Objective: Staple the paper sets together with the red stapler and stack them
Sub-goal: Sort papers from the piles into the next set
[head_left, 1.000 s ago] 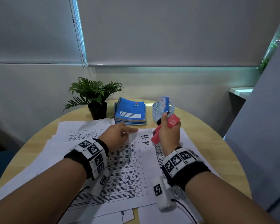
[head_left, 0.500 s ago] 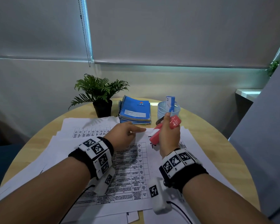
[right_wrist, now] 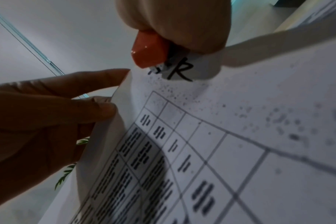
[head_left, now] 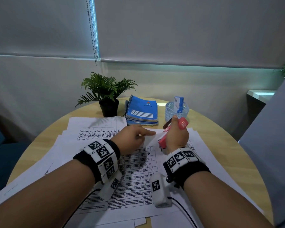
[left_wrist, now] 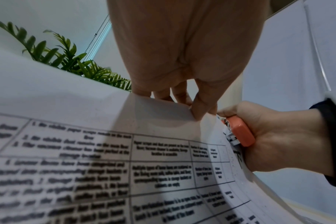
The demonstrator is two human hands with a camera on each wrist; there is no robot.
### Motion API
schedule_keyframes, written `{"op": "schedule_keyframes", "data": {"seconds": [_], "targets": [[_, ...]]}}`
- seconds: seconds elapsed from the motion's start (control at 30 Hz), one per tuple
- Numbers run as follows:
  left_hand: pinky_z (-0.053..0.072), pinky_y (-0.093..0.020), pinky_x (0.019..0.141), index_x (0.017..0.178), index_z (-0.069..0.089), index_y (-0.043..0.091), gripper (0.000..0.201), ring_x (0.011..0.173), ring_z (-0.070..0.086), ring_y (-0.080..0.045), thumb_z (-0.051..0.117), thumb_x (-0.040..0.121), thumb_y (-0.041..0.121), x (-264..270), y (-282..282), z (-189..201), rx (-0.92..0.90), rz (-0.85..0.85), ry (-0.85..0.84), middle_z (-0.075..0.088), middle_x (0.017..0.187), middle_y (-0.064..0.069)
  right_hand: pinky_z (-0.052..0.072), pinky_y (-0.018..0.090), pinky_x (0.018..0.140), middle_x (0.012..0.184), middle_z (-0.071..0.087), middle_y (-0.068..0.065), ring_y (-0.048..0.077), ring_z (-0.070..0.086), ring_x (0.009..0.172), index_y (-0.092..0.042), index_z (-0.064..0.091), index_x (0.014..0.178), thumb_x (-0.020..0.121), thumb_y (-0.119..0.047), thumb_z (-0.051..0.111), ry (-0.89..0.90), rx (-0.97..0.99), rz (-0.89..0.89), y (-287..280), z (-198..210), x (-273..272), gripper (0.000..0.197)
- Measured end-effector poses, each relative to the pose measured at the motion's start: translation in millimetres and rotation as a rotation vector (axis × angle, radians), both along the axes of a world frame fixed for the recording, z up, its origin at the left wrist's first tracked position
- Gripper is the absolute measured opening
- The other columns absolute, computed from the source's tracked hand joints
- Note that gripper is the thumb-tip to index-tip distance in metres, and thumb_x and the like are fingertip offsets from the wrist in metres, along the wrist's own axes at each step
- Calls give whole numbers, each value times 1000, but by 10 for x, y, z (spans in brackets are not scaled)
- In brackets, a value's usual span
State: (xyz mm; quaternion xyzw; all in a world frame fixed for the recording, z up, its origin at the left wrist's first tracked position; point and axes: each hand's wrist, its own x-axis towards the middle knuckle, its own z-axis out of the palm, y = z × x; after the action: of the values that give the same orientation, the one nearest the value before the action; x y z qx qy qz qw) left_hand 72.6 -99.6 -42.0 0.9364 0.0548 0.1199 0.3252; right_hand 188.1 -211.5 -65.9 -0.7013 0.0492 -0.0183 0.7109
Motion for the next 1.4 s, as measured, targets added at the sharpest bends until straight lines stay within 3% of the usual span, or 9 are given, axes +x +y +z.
{"op": "schedule_keyframes", "data": {"seconds": [0.27, 0.37, 0.53, 0.77, 0.83, 0.93, 1.03, 1.17, 1.4], "targets": [[44, -22, 95, 124, 59, 21, 31, 102, 56, -11, 50, 95, 14, -6, -35, 17, 55, 35, 23, 59, 110, 2, 43, 31, 73, 85, 65, 6, 25, 62, 82, -12, 66, 91, 91, -50, 53, 4, -1, 31, -15, -15, 56, 40], [40, -20, 90, 120, 60, 14, 27, 107, 56, -14, 48, 96, 18, 16, -4, 3, 177, 59, 39, 61, 117, -1, 48, 30, 70, 87, 68, 4, 22, 65, 82, -13, 65, 91, 90, -54, 52, -12, 61, 55, -43, 6, 45, 43], [39, -25, 72, 103, 55, 15, 15, 94, 57, -24, 43, 97, 19, 48, 152, -39, 267, 159, 49, 62, 100, -4, 56, 32, 68, 86, 69, -3, 13, 68, 73, -20, 60, 103, 88, -54, 56, -138, 218, 8, -165, 112, 21, 36], [44, -32, 62, 107, 48, 12, 15, 69, 53, -25, 37, 97, 16, -37, 360, 338, 186, 444, -170, 58, 82, -9, 49, 20, 40, 77, 62, 6, 6, 61, 46, -8, 56, 94, 92, -35, 59, -269, 316, 136, -609, 389, -110, 27], [41, -29, 58, 105, 46, 12, 14, 63, 51, -20, 35, 98, 17, -38, 402, 441, 131, 480, -239, 56, 79, -6, 52, 21, 49, 77, 61, 7, 4, 62, 50, -5, 58, 90, 89, -38, 61, -229, 254, 275, -677, 305, -111, 34], [37, -27, 54, 103, 44, 11, 11, 61, 48, -12, 36, 99, 18, -90, 382, 593, 31, 513, -326, 53, 77, -2, 57, 37, 65, 80, 68, 11, 22, 67, 66, -3, 63, 100, 78, -52, 64, -69, 164, 553, -740, 153, -182, 53], [36, -29, 60, 103, 43, 7, 14, 67, 48, -16, 35, 100, 17, -149, 331, 705, -19, 560, -380, 51, 78, -2, 53, 35, 70, 77, 68, 6, 20, 65, 69, -10, 63, 96, 70, -59, 62, 46, 129, 722, -730, 111, -283, 55], [40, -32, 71, 109, 46, 7, 20, 82, 53, -22, 34, 100, 21, -232, 272, 779, -136, 595, -382, 57, 94, -8, 52, 35, 58, 78, 63, 8, 19, 64, 62, -10, 59, 95, 71, -56, 63, 114, 192, 788, -715, 178, -390, 53], [52, -31, 63, 115, 47, 10, 23, 84, 62, -22, 42, 99, 25, -375, 287, 642, -79, 416, 46, 62, 101, -8, 52, 45, 86, 70, 67, 9, 25, 61, 64, -9, 62, 89, 84, -51, 63, 206, 13, 667, -879, 246, -190, 42]]}}
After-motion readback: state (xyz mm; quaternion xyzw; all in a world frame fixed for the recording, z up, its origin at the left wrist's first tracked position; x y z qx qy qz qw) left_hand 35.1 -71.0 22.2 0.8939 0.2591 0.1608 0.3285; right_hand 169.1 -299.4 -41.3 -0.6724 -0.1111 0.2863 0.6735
